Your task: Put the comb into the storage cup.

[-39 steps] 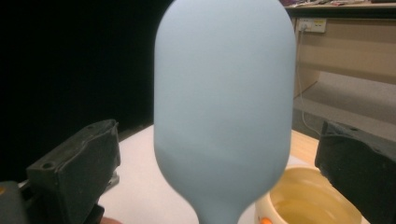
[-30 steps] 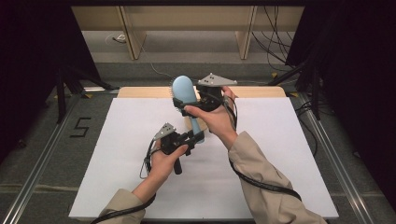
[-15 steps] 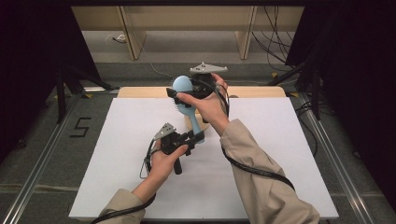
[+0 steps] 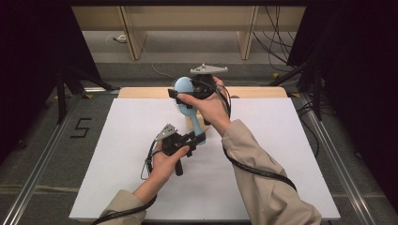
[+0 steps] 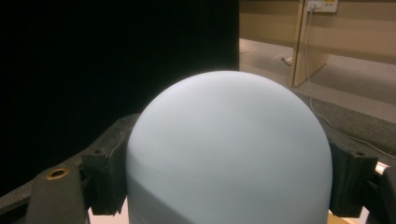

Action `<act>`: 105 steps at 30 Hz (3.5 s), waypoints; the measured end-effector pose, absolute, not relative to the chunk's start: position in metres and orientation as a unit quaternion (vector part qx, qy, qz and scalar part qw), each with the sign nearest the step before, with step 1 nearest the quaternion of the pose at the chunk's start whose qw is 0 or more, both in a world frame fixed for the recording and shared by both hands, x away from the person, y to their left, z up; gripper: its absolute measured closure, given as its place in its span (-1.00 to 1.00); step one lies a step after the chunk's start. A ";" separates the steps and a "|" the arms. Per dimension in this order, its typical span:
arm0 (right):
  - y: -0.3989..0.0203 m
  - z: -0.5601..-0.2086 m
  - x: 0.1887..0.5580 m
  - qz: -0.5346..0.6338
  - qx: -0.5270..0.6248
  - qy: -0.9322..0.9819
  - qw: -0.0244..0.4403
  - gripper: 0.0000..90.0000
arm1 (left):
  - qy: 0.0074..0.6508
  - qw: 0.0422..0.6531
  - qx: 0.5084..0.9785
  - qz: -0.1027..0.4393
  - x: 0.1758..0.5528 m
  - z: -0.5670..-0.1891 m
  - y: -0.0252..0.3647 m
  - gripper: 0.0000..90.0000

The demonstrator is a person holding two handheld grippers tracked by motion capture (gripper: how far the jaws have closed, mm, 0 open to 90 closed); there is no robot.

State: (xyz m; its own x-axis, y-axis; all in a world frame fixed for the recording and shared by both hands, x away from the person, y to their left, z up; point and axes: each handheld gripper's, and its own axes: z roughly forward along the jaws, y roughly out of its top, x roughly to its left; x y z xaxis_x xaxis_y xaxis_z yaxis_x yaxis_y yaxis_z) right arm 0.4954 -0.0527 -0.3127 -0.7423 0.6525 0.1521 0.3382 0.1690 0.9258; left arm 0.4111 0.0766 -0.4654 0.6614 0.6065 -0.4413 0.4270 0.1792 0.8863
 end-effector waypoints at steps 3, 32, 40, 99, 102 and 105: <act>-0.052 -0.313 0.495 0.550 0.329 0.754 0.144 -0.55 | 0.405 0.651 0.638 0.069 0.411 -0.466 0.076 0.42; -0.050 -0.308 0.485 0.557 0.328 0.745 0.165 -0.54 | 0.397 0.639 0.650 0.106 0.412 -0.462 0.082 0.41; -0.052 -0.307 0.486 0.560 0.334 0.739 0.168 -0.54 | 0.392 0.636 0.655 0.117 0.412 -0.461 0.083 0.37; -0.091 -0.298 0.498 0.585 0.370 0.681 0.238 -0.54 | 0.361 0.495 0.752 0.244 0.372 -0.460 0.150 -1.00; -0.092 -0.298 0.500 0.586 0.373 0.679 0.240 -0.54 | 0.363 0.493 0.752 0.246 0.372 -0.461 0.151 -1.00; -0.093 -0.298 0.500 0.586 0.374 0.677 0.240 -0.54 | 0.367 0.490 0.751 0.245 0.372 -0.462 0.154 -1.00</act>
State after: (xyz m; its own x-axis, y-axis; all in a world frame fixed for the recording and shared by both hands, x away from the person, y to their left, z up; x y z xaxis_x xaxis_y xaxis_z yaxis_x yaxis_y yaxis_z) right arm 0.5003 -0.0929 -0.2985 -0.6054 0.7879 0.1125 0.2240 0.0330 0.9740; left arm 0.3716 0.1535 -0.4620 0.6097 0.7926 0.0089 0.3115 -0.2499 0.9168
